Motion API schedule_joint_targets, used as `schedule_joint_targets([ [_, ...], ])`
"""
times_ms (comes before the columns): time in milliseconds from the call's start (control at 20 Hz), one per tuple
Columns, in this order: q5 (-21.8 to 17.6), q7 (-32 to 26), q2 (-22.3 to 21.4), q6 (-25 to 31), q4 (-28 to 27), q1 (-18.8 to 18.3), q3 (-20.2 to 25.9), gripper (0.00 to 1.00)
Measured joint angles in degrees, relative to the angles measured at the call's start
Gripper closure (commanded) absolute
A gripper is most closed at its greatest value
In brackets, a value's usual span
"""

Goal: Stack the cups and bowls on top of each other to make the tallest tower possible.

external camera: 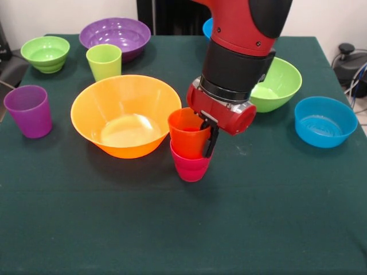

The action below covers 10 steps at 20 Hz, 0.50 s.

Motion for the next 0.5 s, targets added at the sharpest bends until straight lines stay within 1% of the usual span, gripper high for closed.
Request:
schedule_joint_targets([
  [250,-0.01,0.0,0.34,-0.17,-0.67,0.0,0.09,1.0],
  [500,-0.02,0.0,1.15,-0.2,-2.44,-0.08,0.09,1.0],
])
